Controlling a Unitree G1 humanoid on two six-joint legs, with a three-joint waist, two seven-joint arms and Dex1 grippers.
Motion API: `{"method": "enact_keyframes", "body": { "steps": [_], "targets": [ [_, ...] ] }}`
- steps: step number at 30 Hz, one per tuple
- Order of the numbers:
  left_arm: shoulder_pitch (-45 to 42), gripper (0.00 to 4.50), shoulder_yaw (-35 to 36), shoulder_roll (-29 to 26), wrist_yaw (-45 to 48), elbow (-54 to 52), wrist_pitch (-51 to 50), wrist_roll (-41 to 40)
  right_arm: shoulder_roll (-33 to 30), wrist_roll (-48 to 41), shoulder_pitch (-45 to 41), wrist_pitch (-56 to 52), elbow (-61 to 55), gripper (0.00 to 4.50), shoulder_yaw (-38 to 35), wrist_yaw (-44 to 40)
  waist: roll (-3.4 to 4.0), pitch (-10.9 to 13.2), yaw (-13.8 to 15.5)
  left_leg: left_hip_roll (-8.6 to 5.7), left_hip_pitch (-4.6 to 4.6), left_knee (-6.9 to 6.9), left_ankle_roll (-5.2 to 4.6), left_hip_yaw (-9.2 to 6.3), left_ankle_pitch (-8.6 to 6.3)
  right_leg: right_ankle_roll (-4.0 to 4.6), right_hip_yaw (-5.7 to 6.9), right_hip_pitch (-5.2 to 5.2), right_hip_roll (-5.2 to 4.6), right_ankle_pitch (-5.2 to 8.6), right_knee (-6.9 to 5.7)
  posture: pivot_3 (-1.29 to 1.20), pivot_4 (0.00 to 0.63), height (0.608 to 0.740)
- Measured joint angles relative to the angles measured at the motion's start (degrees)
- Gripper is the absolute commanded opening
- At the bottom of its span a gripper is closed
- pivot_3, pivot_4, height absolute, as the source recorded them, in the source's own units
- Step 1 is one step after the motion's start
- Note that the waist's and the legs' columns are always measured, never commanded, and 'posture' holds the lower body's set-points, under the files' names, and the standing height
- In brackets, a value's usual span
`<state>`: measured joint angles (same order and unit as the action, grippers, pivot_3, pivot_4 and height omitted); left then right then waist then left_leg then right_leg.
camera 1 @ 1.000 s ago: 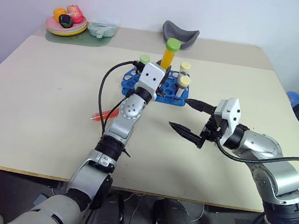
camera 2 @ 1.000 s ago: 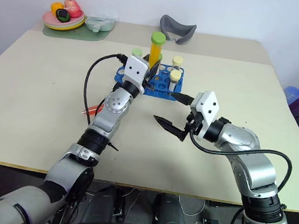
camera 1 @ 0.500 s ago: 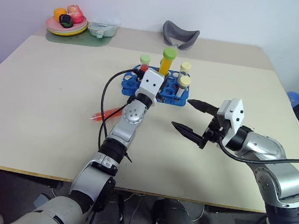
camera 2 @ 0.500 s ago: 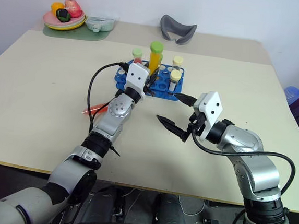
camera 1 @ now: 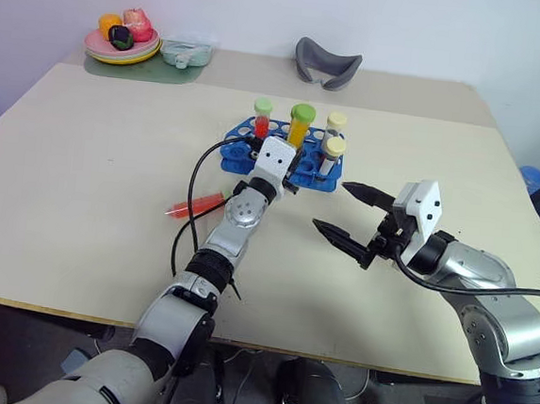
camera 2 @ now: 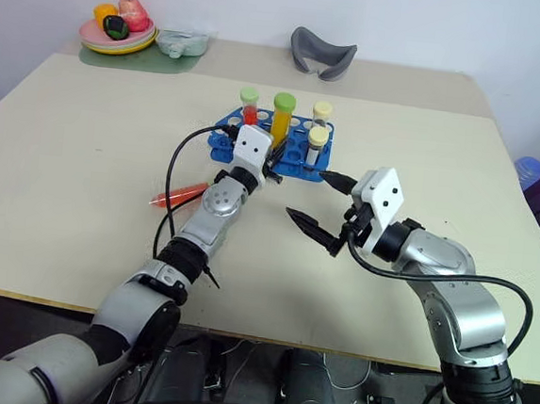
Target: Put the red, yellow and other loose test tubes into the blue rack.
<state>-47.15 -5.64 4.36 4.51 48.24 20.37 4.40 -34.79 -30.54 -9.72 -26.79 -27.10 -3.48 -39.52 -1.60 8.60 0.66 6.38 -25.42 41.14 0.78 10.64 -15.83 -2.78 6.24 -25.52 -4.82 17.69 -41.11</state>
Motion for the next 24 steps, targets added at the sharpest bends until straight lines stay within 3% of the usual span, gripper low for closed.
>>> {"method": "enact_keyframes", "body": {
  "steps": [24],
  "targets": [
    [-0.92, 0.88, 0.91, 0.15, -0.95, 5.5, 4.05, 0.19, 0.04, 0.02, 3.07, -0.25, -0.27, 4.45, -1.45, 2.56, -0.01, 0.0, -0.06, 0.0, 0.0, 0.0, -0.02, -0.06, -0.01, 0.0, 0.01, 0.0, 0.0, 0.0, 0.0, 0.0, 0.15, 0.689]
  ]
}}
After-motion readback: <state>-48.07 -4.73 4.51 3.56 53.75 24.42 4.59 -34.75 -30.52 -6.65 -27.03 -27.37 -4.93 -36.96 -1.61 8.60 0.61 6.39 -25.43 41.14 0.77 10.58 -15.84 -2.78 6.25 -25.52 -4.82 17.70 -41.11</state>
